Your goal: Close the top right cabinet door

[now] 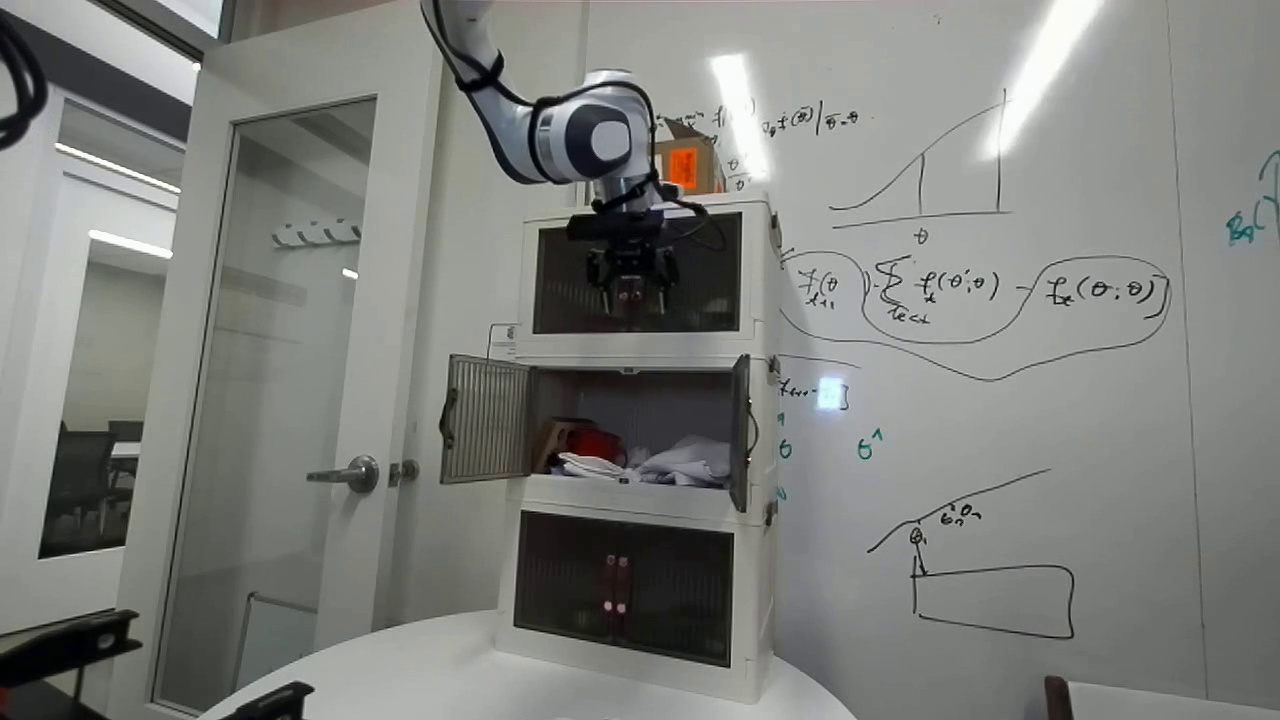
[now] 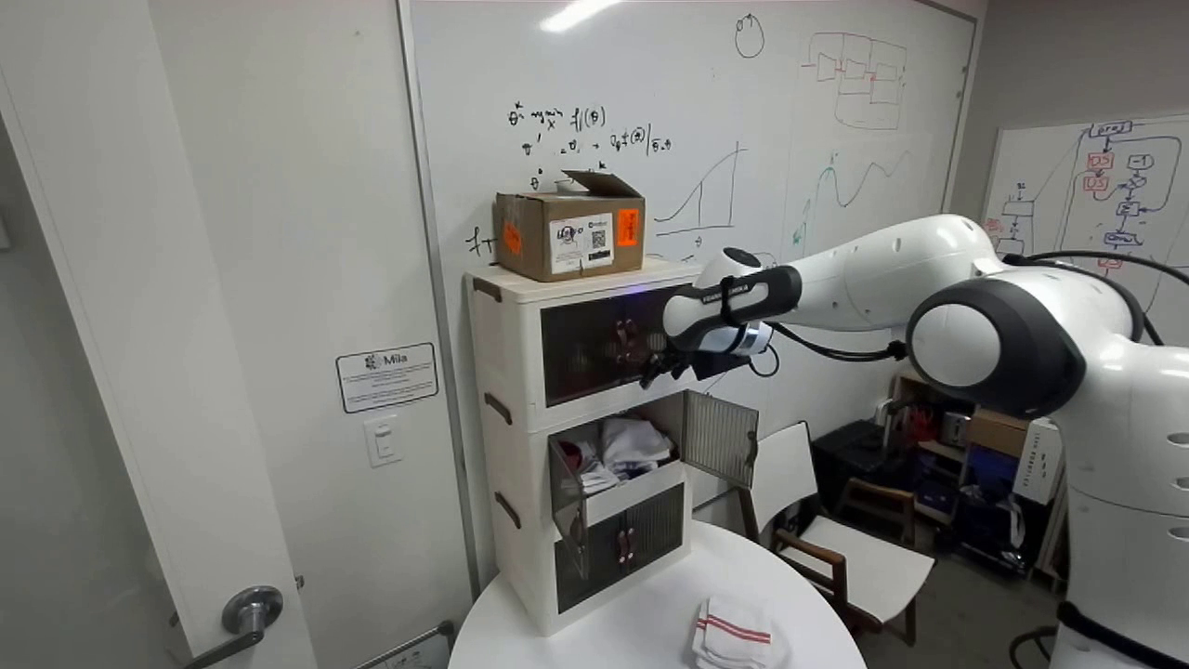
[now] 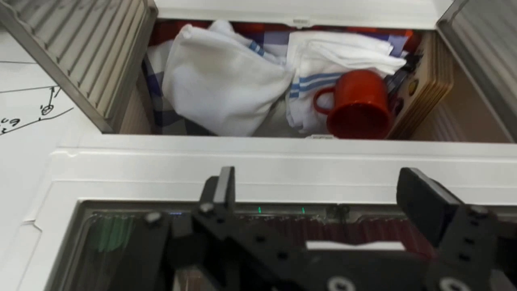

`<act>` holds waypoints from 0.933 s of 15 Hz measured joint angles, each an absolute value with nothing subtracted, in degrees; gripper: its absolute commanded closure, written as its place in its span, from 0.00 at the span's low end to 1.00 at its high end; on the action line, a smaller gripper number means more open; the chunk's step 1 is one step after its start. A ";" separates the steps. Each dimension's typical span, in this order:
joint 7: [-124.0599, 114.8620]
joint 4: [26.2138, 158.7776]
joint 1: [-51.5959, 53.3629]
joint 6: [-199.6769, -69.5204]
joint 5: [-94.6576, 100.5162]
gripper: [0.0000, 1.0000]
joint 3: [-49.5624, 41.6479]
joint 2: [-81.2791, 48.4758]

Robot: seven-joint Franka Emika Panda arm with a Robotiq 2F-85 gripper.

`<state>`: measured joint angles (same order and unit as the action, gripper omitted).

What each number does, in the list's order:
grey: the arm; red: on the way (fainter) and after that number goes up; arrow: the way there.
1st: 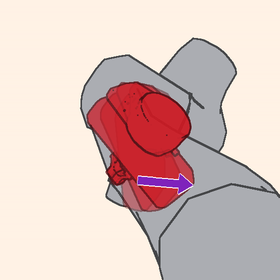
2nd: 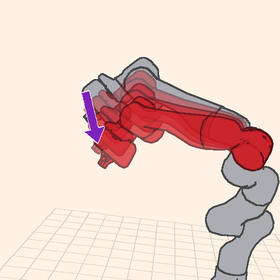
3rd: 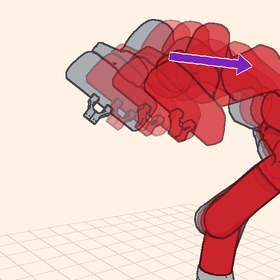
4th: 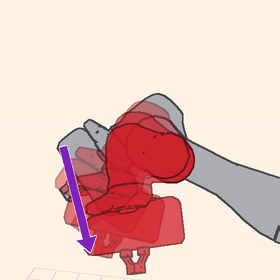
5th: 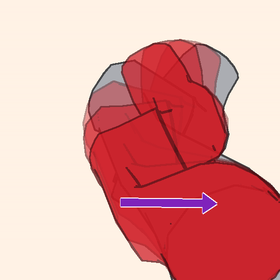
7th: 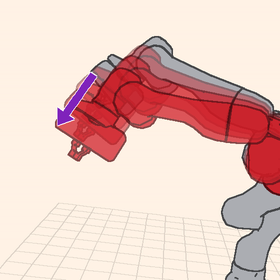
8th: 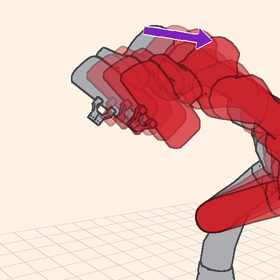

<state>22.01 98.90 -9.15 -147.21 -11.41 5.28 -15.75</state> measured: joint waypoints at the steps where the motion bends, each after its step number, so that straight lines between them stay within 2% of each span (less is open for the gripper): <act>1: 22.60 100.16 -9.14 -145.05 -11.21 0.00 4.99 -14.22; 7: 21.65 108.93 -8.51 -141.29 -9.99 0.00 2.22 -7.00; 14: 5.83 118.83 -5.32 -149.39 -5.10 0.00 1.06 -2.67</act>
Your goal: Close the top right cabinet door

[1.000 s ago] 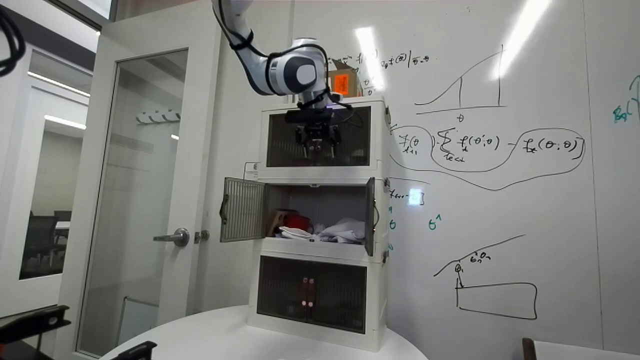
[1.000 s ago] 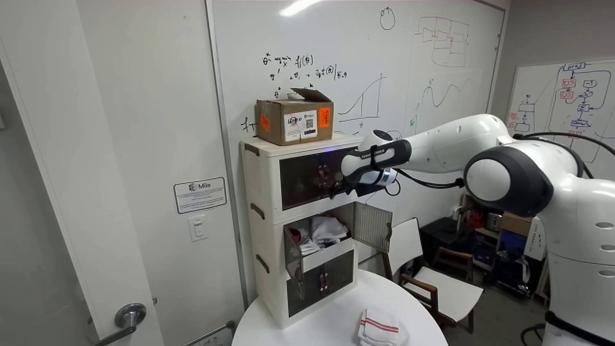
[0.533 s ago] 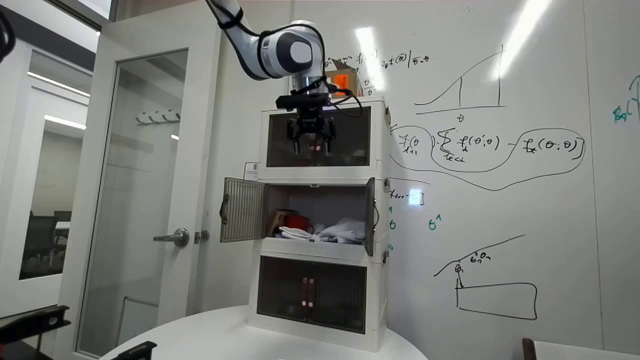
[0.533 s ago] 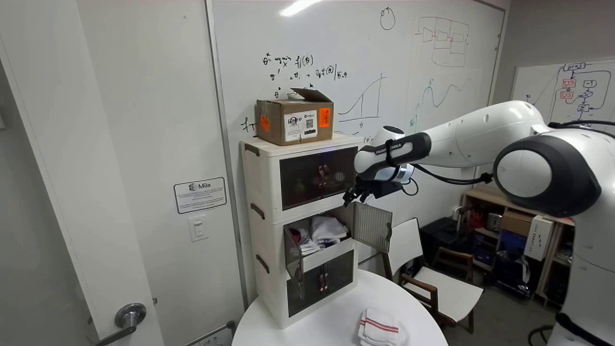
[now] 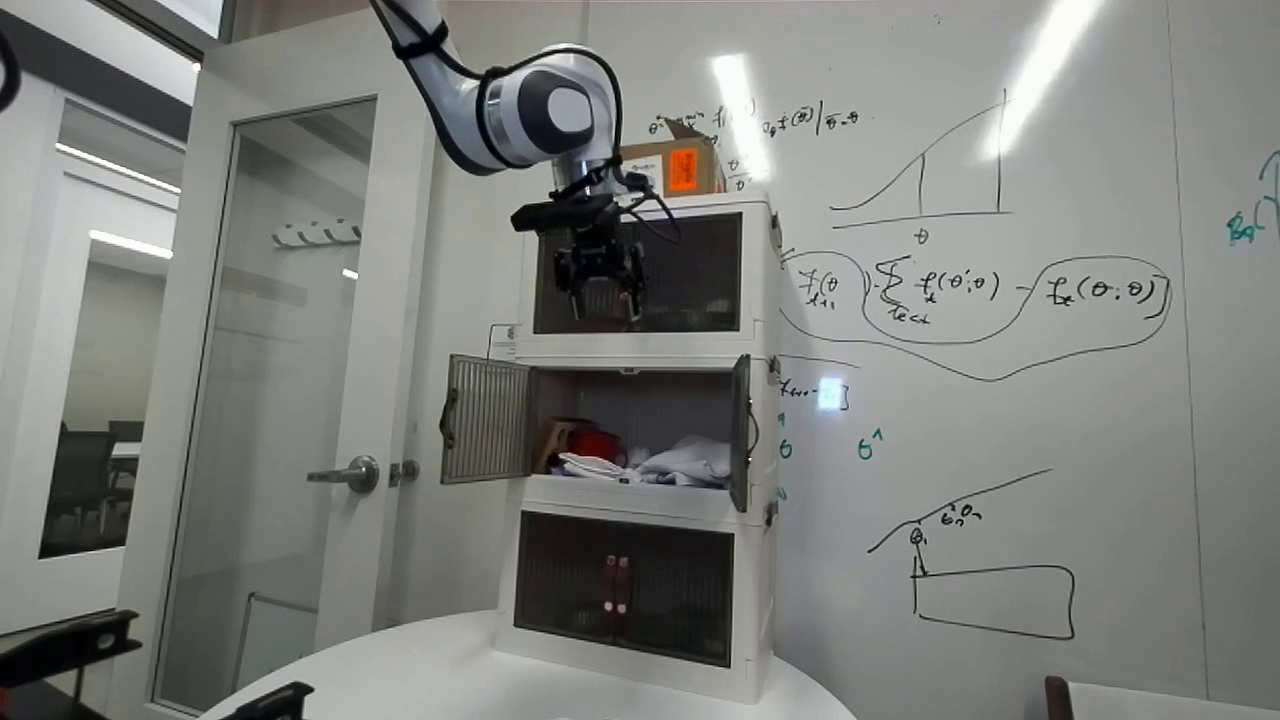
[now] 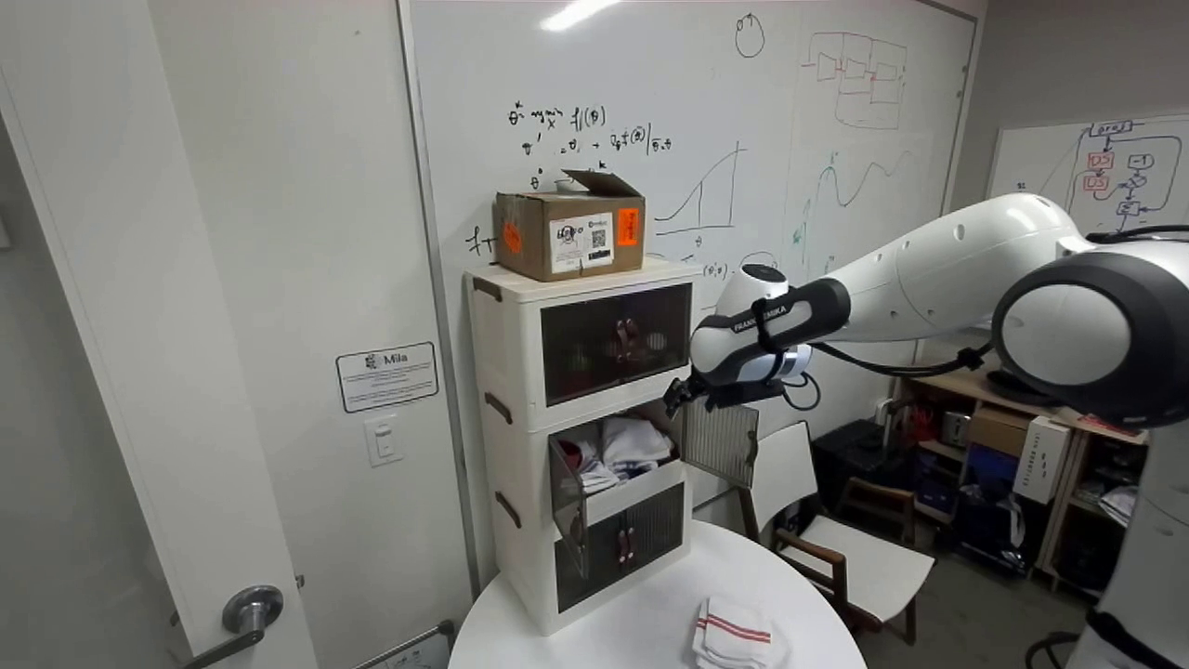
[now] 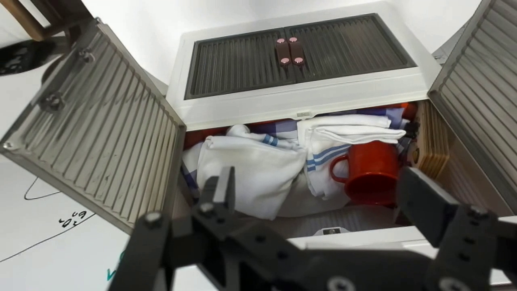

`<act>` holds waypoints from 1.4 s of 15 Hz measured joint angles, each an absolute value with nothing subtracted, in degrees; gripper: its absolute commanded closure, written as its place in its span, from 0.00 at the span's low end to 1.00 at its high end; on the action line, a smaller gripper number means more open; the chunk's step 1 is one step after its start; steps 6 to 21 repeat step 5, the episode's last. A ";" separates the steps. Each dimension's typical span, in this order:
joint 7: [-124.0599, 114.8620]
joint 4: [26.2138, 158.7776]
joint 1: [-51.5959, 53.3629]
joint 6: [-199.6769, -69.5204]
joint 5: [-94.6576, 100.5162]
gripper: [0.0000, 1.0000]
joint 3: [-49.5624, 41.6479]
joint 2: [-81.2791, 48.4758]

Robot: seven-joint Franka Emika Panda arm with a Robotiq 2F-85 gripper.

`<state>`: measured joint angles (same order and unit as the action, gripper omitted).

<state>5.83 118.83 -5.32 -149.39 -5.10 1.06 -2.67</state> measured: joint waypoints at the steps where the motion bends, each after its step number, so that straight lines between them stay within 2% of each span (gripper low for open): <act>1: 5.87 118.82 -5.17 -149.39 -5.11 0.00 1.03 -2.72; 21: 5.99 118.65 -5.17 -149.38 -5.11 0.00 0.56 -2.84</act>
